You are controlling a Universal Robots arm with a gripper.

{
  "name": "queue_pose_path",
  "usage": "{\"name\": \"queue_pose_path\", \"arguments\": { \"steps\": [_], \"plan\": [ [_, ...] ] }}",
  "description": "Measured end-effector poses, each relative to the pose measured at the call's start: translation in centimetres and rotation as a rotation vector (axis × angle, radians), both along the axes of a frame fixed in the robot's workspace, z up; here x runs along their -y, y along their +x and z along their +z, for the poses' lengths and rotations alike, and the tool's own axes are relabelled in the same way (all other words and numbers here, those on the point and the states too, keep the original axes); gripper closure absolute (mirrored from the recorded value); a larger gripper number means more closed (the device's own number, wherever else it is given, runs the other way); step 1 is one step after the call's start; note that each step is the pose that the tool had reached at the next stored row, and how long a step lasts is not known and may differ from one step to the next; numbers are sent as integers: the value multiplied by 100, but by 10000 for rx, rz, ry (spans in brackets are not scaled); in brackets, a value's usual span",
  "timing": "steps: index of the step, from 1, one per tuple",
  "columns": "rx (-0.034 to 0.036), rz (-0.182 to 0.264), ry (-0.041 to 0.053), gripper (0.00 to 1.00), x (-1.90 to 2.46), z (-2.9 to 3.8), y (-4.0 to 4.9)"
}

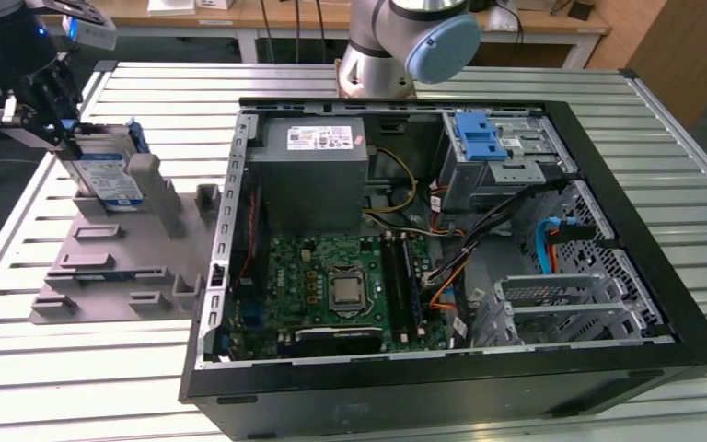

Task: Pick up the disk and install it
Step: 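Pick up the disk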

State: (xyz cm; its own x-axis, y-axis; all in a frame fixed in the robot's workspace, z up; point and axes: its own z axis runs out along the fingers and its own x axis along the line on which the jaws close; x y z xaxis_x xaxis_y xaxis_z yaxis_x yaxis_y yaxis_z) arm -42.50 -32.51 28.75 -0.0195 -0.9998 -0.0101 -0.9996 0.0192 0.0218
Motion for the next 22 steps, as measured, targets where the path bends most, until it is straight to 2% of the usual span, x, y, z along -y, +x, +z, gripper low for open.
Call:
{"name": "queue_pose_path", "arguments": {
  "steps": [6, 7, 10, 13, 14, 20, 22],
  "plan": [
    [0, -1, 0, 62, 0, 0, 0],
    [1, -1, 0, 56, 0, 0, 1],
    [-1, -1, -1, 56, 0, 0, 0],
    [-2, -1, -2, 57, 0, 1, 0],
    [-1, -1, -1, 64, 0, 0, 0],
    [1, -2, 0, 64, 0, 3, 1],
    [0, -2, -1, 64, 0, 47, 0]
  ]
}}
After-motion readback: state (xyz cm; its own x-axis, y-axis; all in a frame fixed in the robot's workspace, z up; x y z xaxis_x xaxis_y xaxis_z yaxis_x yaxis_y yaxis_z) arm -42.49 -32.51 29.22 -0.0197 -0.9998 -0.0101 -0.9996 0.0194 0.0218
